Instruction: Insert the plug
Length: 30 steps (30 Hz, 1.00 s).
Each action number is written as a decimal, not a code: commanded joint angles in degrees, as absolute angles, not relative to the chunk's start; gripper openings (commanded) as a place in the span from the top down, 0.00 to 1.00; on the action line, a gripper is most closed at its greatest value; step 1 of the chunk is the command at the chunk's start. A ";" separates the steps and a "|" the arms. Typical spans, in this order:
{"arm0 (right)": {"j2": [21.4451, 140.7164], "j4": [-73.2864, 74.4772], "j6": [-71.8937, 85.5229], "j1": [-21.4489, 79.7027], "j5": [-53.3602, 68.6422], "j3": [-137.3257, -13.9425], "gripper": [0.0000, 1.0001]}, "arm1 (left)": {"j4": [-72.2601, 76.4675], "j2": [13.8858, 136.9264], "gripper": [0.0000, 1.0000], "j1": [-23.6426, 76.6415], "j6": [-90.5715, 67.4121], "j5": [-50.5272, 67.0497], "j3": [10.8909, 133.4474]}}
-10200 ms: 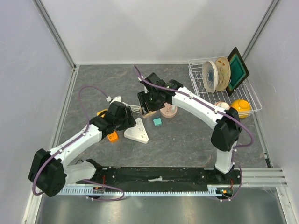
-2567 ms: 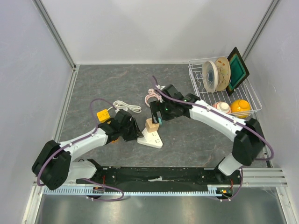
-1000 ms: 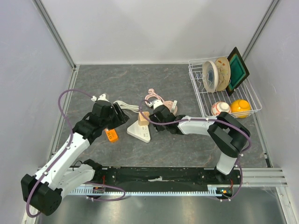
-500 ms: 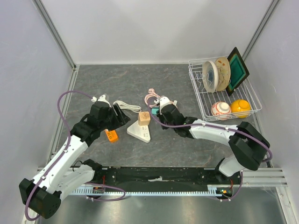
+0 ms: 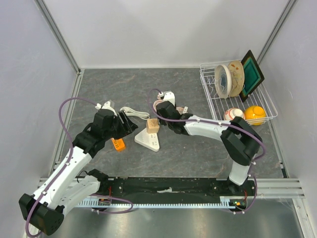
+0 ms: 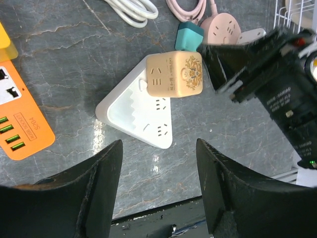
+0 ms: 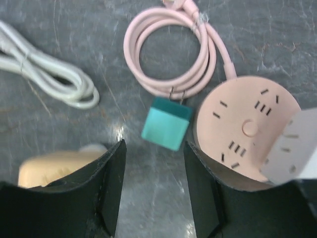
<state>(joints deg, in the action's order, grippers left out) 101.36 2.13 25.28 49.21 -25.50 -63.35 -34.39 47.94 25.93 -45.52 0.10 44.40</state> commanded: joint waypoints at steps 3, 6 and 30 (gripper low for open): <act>108.98 5.45 32.16 47.64 -30.50 -71.71 0.43 | -34.37 47.29 0.33 25.66 -45.97 0.18 43.42; 111.61 6.94 33.22 47.29 -30.15 -73.47 0.42 | -34.37 47.37 0.32 25.66 -45.53 0.17 43.33; 109.70 -1.39 24.79 46.85 -26.29 -65.06 0.76 | -32.78 48.25 0.32 25.66 -46.23 2.81 42.19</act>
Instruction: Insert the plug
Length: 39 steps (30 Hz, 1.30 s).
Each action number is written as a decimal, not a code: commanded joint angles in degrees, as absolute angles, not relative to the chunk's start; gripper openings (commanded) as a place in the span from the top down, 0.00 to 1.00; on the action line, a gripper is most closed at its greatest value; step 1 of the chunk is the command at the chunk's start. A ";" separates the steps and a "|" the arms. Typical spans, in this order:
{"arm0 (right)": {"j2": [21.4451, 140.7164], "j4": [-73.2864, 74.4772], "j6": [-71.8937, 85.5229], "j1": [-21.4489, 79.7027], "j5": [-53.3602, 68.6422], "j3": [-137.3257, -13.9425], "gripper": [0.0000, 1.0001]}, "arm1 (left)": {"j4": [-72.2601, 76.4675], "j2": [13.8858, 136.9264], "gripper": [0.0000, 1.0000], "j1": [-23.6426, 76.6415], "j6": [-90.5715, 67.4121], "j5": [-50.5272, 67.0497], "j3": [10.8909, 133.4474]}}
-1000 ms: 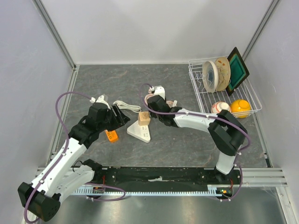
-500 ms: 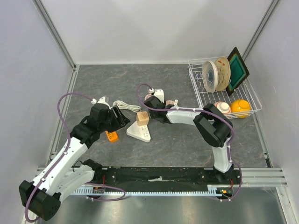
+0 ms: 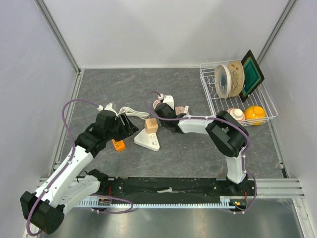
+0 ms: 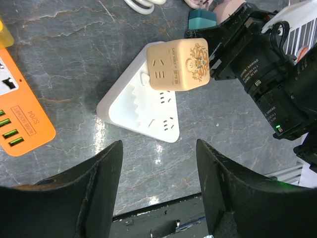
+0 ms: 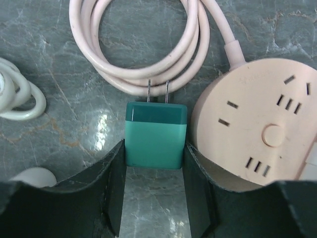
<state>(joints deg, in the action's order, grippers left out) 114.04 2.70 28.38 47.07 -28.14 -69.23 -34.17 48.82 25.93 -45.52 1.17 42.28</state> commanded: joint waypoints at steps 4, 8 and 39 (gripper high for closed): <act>101.97 -3.34 21.11 47.02 -23.82 -58.99 0.88 | -31.73 48.34 0.32 25.75 -46.58 4.56 42.71; 90.92 -3.34 15.93 47.11 -18.22 -54.32 0.91 | -29.27 49.13 0.30 25.66 -47.20 9.30 43.33; 69.87 -3.25 7.21 48.34 15.03 -50.63 0.90 | -13.10 61.52 0.27 27.42 -54.49 26.72 50.27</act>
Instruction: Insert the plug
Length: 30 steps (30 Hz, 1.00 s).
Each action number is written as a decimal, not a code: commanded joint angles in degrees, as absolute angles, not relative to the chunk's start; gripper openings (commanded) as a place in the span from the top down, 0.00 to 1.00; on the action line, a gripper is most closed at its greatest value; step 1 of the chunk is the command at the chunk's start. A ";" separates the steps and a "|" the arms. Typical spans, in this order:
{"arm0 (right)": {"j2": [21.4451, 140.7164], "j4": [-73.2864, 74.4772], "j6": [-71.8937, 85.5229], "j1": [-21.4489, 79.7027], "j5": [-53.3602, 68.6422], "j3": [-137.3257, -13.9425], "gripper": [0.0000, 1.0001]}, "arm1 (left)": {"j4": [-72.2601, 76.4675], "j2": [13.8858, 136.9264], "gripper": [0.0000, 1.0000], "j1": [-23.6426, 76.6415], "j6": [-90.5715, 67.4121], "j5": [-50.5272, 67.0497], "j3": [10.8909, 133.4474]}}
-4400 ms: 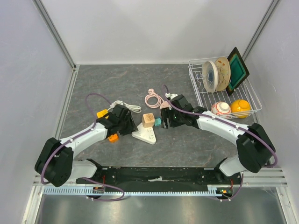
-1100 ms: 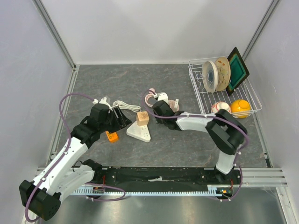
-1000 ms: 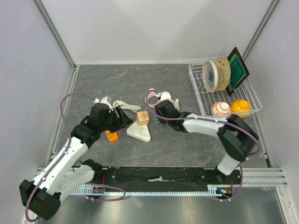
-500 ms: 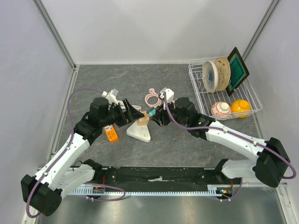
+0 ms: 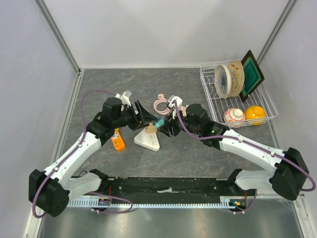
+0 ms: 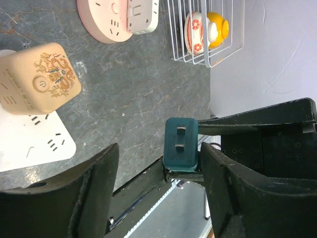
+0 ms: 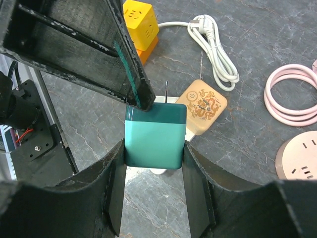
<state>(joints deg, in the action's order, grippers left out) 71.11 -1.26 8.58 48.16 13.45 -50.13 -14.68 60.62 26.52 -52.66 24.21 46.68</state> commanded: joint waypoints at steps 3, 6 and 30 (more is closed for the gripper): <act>70.31 -3.95 7.21 48.51 15.55 -50.45 0.90 | -13.10 62.93 0.32 27.86 -54.23 27.86 50.89; 70.49 -4.48 7.21 48.43 15.82 -50.19 0.90 | -13.10 63.89 0.35 28.21 -54.23 29.00 51.06; 68.39 -15.10 29.04 43.69 18.27 -46.50 0.09 | 4.61 56.53 0.98 28.13 -63.27 23.56 39.84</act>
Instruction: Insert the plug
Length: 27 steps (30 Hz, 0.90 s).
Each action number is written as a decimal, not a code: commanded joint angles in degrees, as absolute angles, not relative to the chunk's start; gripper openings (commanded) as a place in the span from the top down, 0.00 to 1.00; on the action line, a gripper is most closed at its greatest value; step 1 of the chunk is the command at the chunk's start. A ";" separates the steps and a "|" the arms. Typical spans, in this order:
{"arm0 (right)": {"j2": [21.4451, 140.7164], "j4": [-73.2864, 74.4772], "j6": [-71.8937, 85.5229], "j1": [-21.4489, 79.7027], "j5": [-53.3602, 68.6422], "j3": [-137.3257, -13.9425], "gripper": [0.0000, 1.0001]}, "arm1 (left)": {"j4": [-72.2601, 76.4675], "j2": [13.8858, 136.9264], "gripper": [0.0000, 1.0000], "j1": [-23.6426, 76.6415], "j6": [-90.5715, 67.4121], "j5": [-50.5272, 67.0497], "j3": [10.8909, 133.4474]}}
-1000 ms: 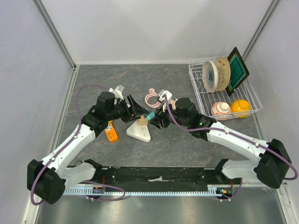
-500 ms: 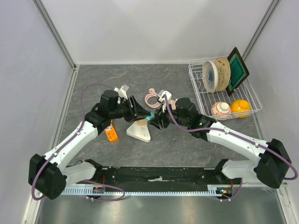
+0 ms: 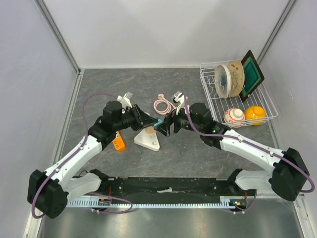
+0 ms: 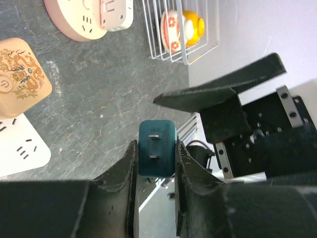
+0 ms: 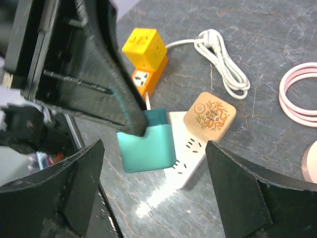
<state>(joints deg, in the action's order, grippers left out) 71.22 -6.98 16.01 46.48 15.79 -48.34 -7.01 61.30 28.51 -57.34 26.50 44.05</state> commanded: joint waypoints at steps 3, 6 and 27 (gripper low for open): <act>66.02 -22.92 37.85 41.14 19.24 -42.29 0.03 | 13.40 53.28 0.98 28.12 -70.28 20.40 34.57; 64.43 -28.72 49.37 39.47 18.37 -38.59 0.04 | 20.45 51.51 0.98 28.12 -74.43 17.50 30.16; 71.19 -51.94 76.29 42.10 14.24 -32.25 0.29 | 35.51 53.52 0.98 29.62 -84.46 16.96 26.98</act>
